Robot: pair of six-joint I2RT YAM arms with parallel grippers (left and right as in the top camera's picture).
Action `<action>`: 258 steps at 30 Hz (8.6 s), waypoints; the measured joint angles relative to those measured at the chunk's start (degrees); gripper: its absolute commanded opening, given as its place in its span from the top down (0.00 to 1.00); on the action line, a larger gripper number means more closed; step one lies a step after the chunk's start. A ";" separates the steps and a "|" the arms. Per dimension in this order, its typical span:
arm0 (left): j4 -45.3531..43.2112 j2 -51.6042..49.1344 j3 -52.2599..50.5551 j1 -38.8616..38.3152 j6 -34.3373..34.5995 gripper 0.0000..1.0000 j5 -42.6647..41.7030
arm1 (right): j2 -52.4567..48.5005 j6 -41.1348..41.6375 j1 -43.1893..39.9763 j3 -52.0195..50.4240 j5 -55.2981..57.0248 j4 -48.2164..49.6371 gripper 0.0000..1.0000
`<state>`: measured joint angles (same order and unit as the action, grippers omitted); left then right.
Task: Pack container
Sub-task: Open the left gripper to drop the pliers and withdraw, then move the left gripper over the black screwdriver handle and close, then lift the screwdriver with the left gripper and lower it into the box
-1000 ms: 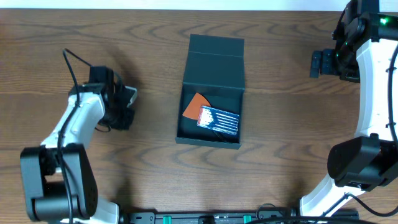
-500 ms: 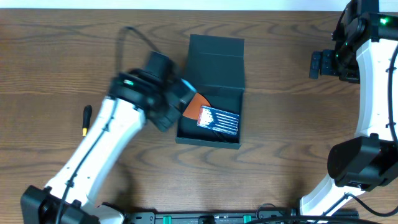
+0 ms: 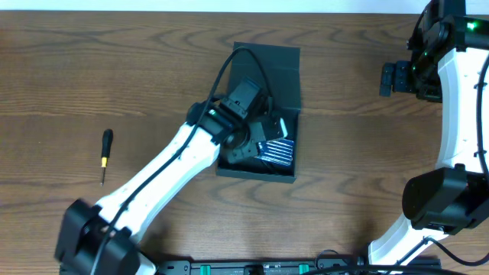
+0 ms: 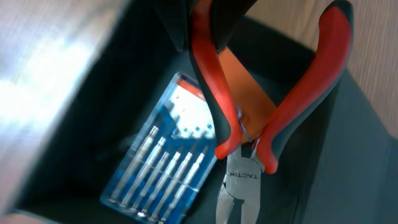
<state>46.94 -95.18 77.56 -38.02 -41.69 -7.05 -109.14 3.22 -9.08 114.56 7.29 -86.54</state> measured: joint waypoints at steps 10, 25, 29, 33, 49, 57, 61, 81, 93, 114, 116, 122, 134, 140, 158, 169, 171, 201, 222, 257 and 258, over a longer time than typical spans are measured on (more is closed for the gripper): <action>-5.01 -7.54 0.00 0.70 -0.79 0.94 0.17 | 0.00 -0.02 0.00 0.00 0.00 0.00 0.01; -5.42 -12.72 0.00 4.59 -0.70 0.01 0.42 | 0.00 -0.02 0.00 0.00 0.00 -0.63 0.01; -4.26 -12.72 0.02 4.59 0.39 0.02 0.42 | 0.00 -0.31 0.00 0.00 0.00 -0.81 0.01; -1.57 -12.72 0.04 4.59 1.84 0.01 0.42 | 0.00 -0.74 0.00 0.00 0.00 -0.72 0.01; 7.98 10.58 2.32 9.40 14.95 0.02 12.00 | 0.00 -0.90 0.00 0.00 0.00 -1.20 0.01; 9.33 15.74 2.64 34.88 16.92 0.01 17.35 | 0.00 -0.90 0.00 0.00 0.00 -1.33 0.01; 8.20 15.67 2.64 44.94 17.81 0.02 17.99 | 0.00 -0.90 0.00 0.00 -0.02 -1.33 0.01; 9.38 5.62 2.67 55.21 24.98 0.02 9.40 | 0.00 -0.90 0.00 0.00 -0.02 -1.38 0.01; 7.69 -10.29 2.64 55.67 24.26 0.01 5.49 | 0.00 -2.23 0.00 0.00 -0.02 -1.36 0.01; 2.51 -21.22 1.53 57.70 16.26 0.01 5.27 | 0.00 -2.89 -0.02 0.00 -0.02 -1.73 0.01; 2.23 -21.31 1.53 57.70 15.06 0.01 5.27 | 0.00 -2.91 -0.02 0.00 -0.02 -1.73 0.01; 1.22 -21.31 0.83 57.70 13.14 0.01 5.27 | 0.00 -2.95 -0.02 0.00 -0.02 -1.90 0.01; -1.20 -20.44 -1.79 57.81 12.72 0.10 4.42 | 0.00 -3.04 -0.02 0.00 -0.02 -3.13 0.01; -1.66 -20.33 -1.92 57.81 12.31 0.23 4.31 | 0.00 -3.04 -0.02 0.00 -0.02 -4.02 0.01; -2.03 -20.31 -1.95 57.81 11.85 0.54 4.48 | 0.00 -3.04 -0.02 0.00 -0.02 -4.94 0.01; -2.10 -20.31 -1.95 57.81 11.85 0.70 4.70 | 0.00 -3.04 -0.02 0.00 -0.02 -4.94 0.01; -2.12 -20.31 -1.95 57.81 11.87 0.72 4.70 | 0.00 -3.04 -0.02 0.00 -0.02 -4.94 0.01; 3.23 -19.32 -1.40 56.46 13.18 0.94 6.01 | 0.00 -3.04 -0.02 0.00 -0.04 -5.29 0.01; 7.69 12.74 5.42 11.98 3.28 0.94 -5.75 | 0.00 -3.02 -0.02 0.00 -1.29 -5.75 0.01; 3.04 -12.52 5.42 -0.98 -10.62 0.40 -6.51 | 0.00 -3.02 -0.02 -0.04 -3.48 -5.57 0.01; 3.08 -12.52 5.42 -0.98 -10.32 0.40 -6.45 | 0.00 -3.02 -0.02 -0.04 -3.50 -5.57 0.01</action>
<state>50.02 -107.70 82.98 -39.00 -52.01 -13.50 -109.14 0.21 -9.10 114.52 3.79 -92.12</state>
